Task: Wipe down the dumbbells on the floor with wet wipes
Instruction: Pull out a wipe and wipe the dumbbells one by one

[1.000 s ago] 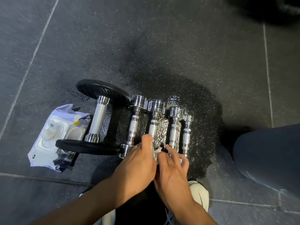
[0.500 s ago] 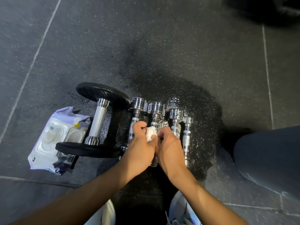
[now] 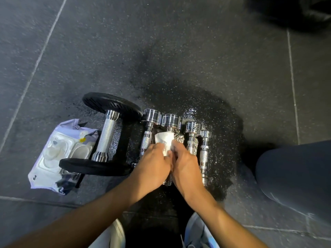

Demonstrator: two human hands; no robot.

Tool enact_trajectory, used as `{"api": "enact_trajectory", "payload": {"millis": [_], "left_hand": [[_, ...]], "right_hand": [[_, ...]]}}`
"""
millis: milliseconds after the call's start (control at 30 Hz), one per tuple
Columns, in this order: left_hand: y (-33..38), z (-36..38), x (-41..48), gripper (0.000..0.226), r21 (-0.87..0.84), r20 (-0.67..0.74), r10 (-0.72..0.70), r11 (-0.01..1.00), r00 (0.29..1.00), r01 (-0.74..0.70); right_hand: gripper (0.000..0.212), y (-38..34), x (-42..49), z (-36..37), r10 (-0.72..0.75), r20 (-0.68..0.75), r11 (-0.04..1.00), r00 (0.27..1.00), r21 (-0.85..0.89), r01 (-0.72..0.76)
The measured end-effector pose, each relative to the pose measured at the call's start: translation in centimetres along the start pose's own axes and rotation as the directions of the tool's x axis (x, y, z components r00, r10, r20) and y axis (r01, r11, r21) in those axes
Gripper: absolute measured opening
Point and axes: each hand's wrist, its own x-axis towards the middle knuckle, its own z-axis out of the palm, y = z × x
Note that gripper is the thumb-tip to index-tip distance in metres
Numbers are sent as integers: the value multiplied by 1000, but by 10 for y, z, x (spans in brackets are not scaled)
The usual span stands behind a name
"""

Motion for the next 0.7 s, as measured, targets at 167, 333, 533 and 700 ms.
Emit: {"api": "enact_trajectory", "payload": {"millis": [167, 333, 533, 700], "left_hand": [[12, -11, 17, 46, -67, 52, 21, 998, 998, -17], [15, -17, 20, 54, -77, 90, 16, 997, 996, -9], [8, -17, 1, 39, 71, 263, -65, 996, 963, 48], [20, -22, 17, 48, -108, 177, -8, 994, 984, 27]], "right_hand": [[24, -8, 20, -4, 69, -58, 985, 996, 163, -59], [22, -10, 19, 1, 102, -34, 978, 994, 189, -94], [16, 5, 1, -7, 208, 174, 978, 963, -29, -206], [24, -11, 19, -13, 153, 84, 983, 985, 93, -160]]}}
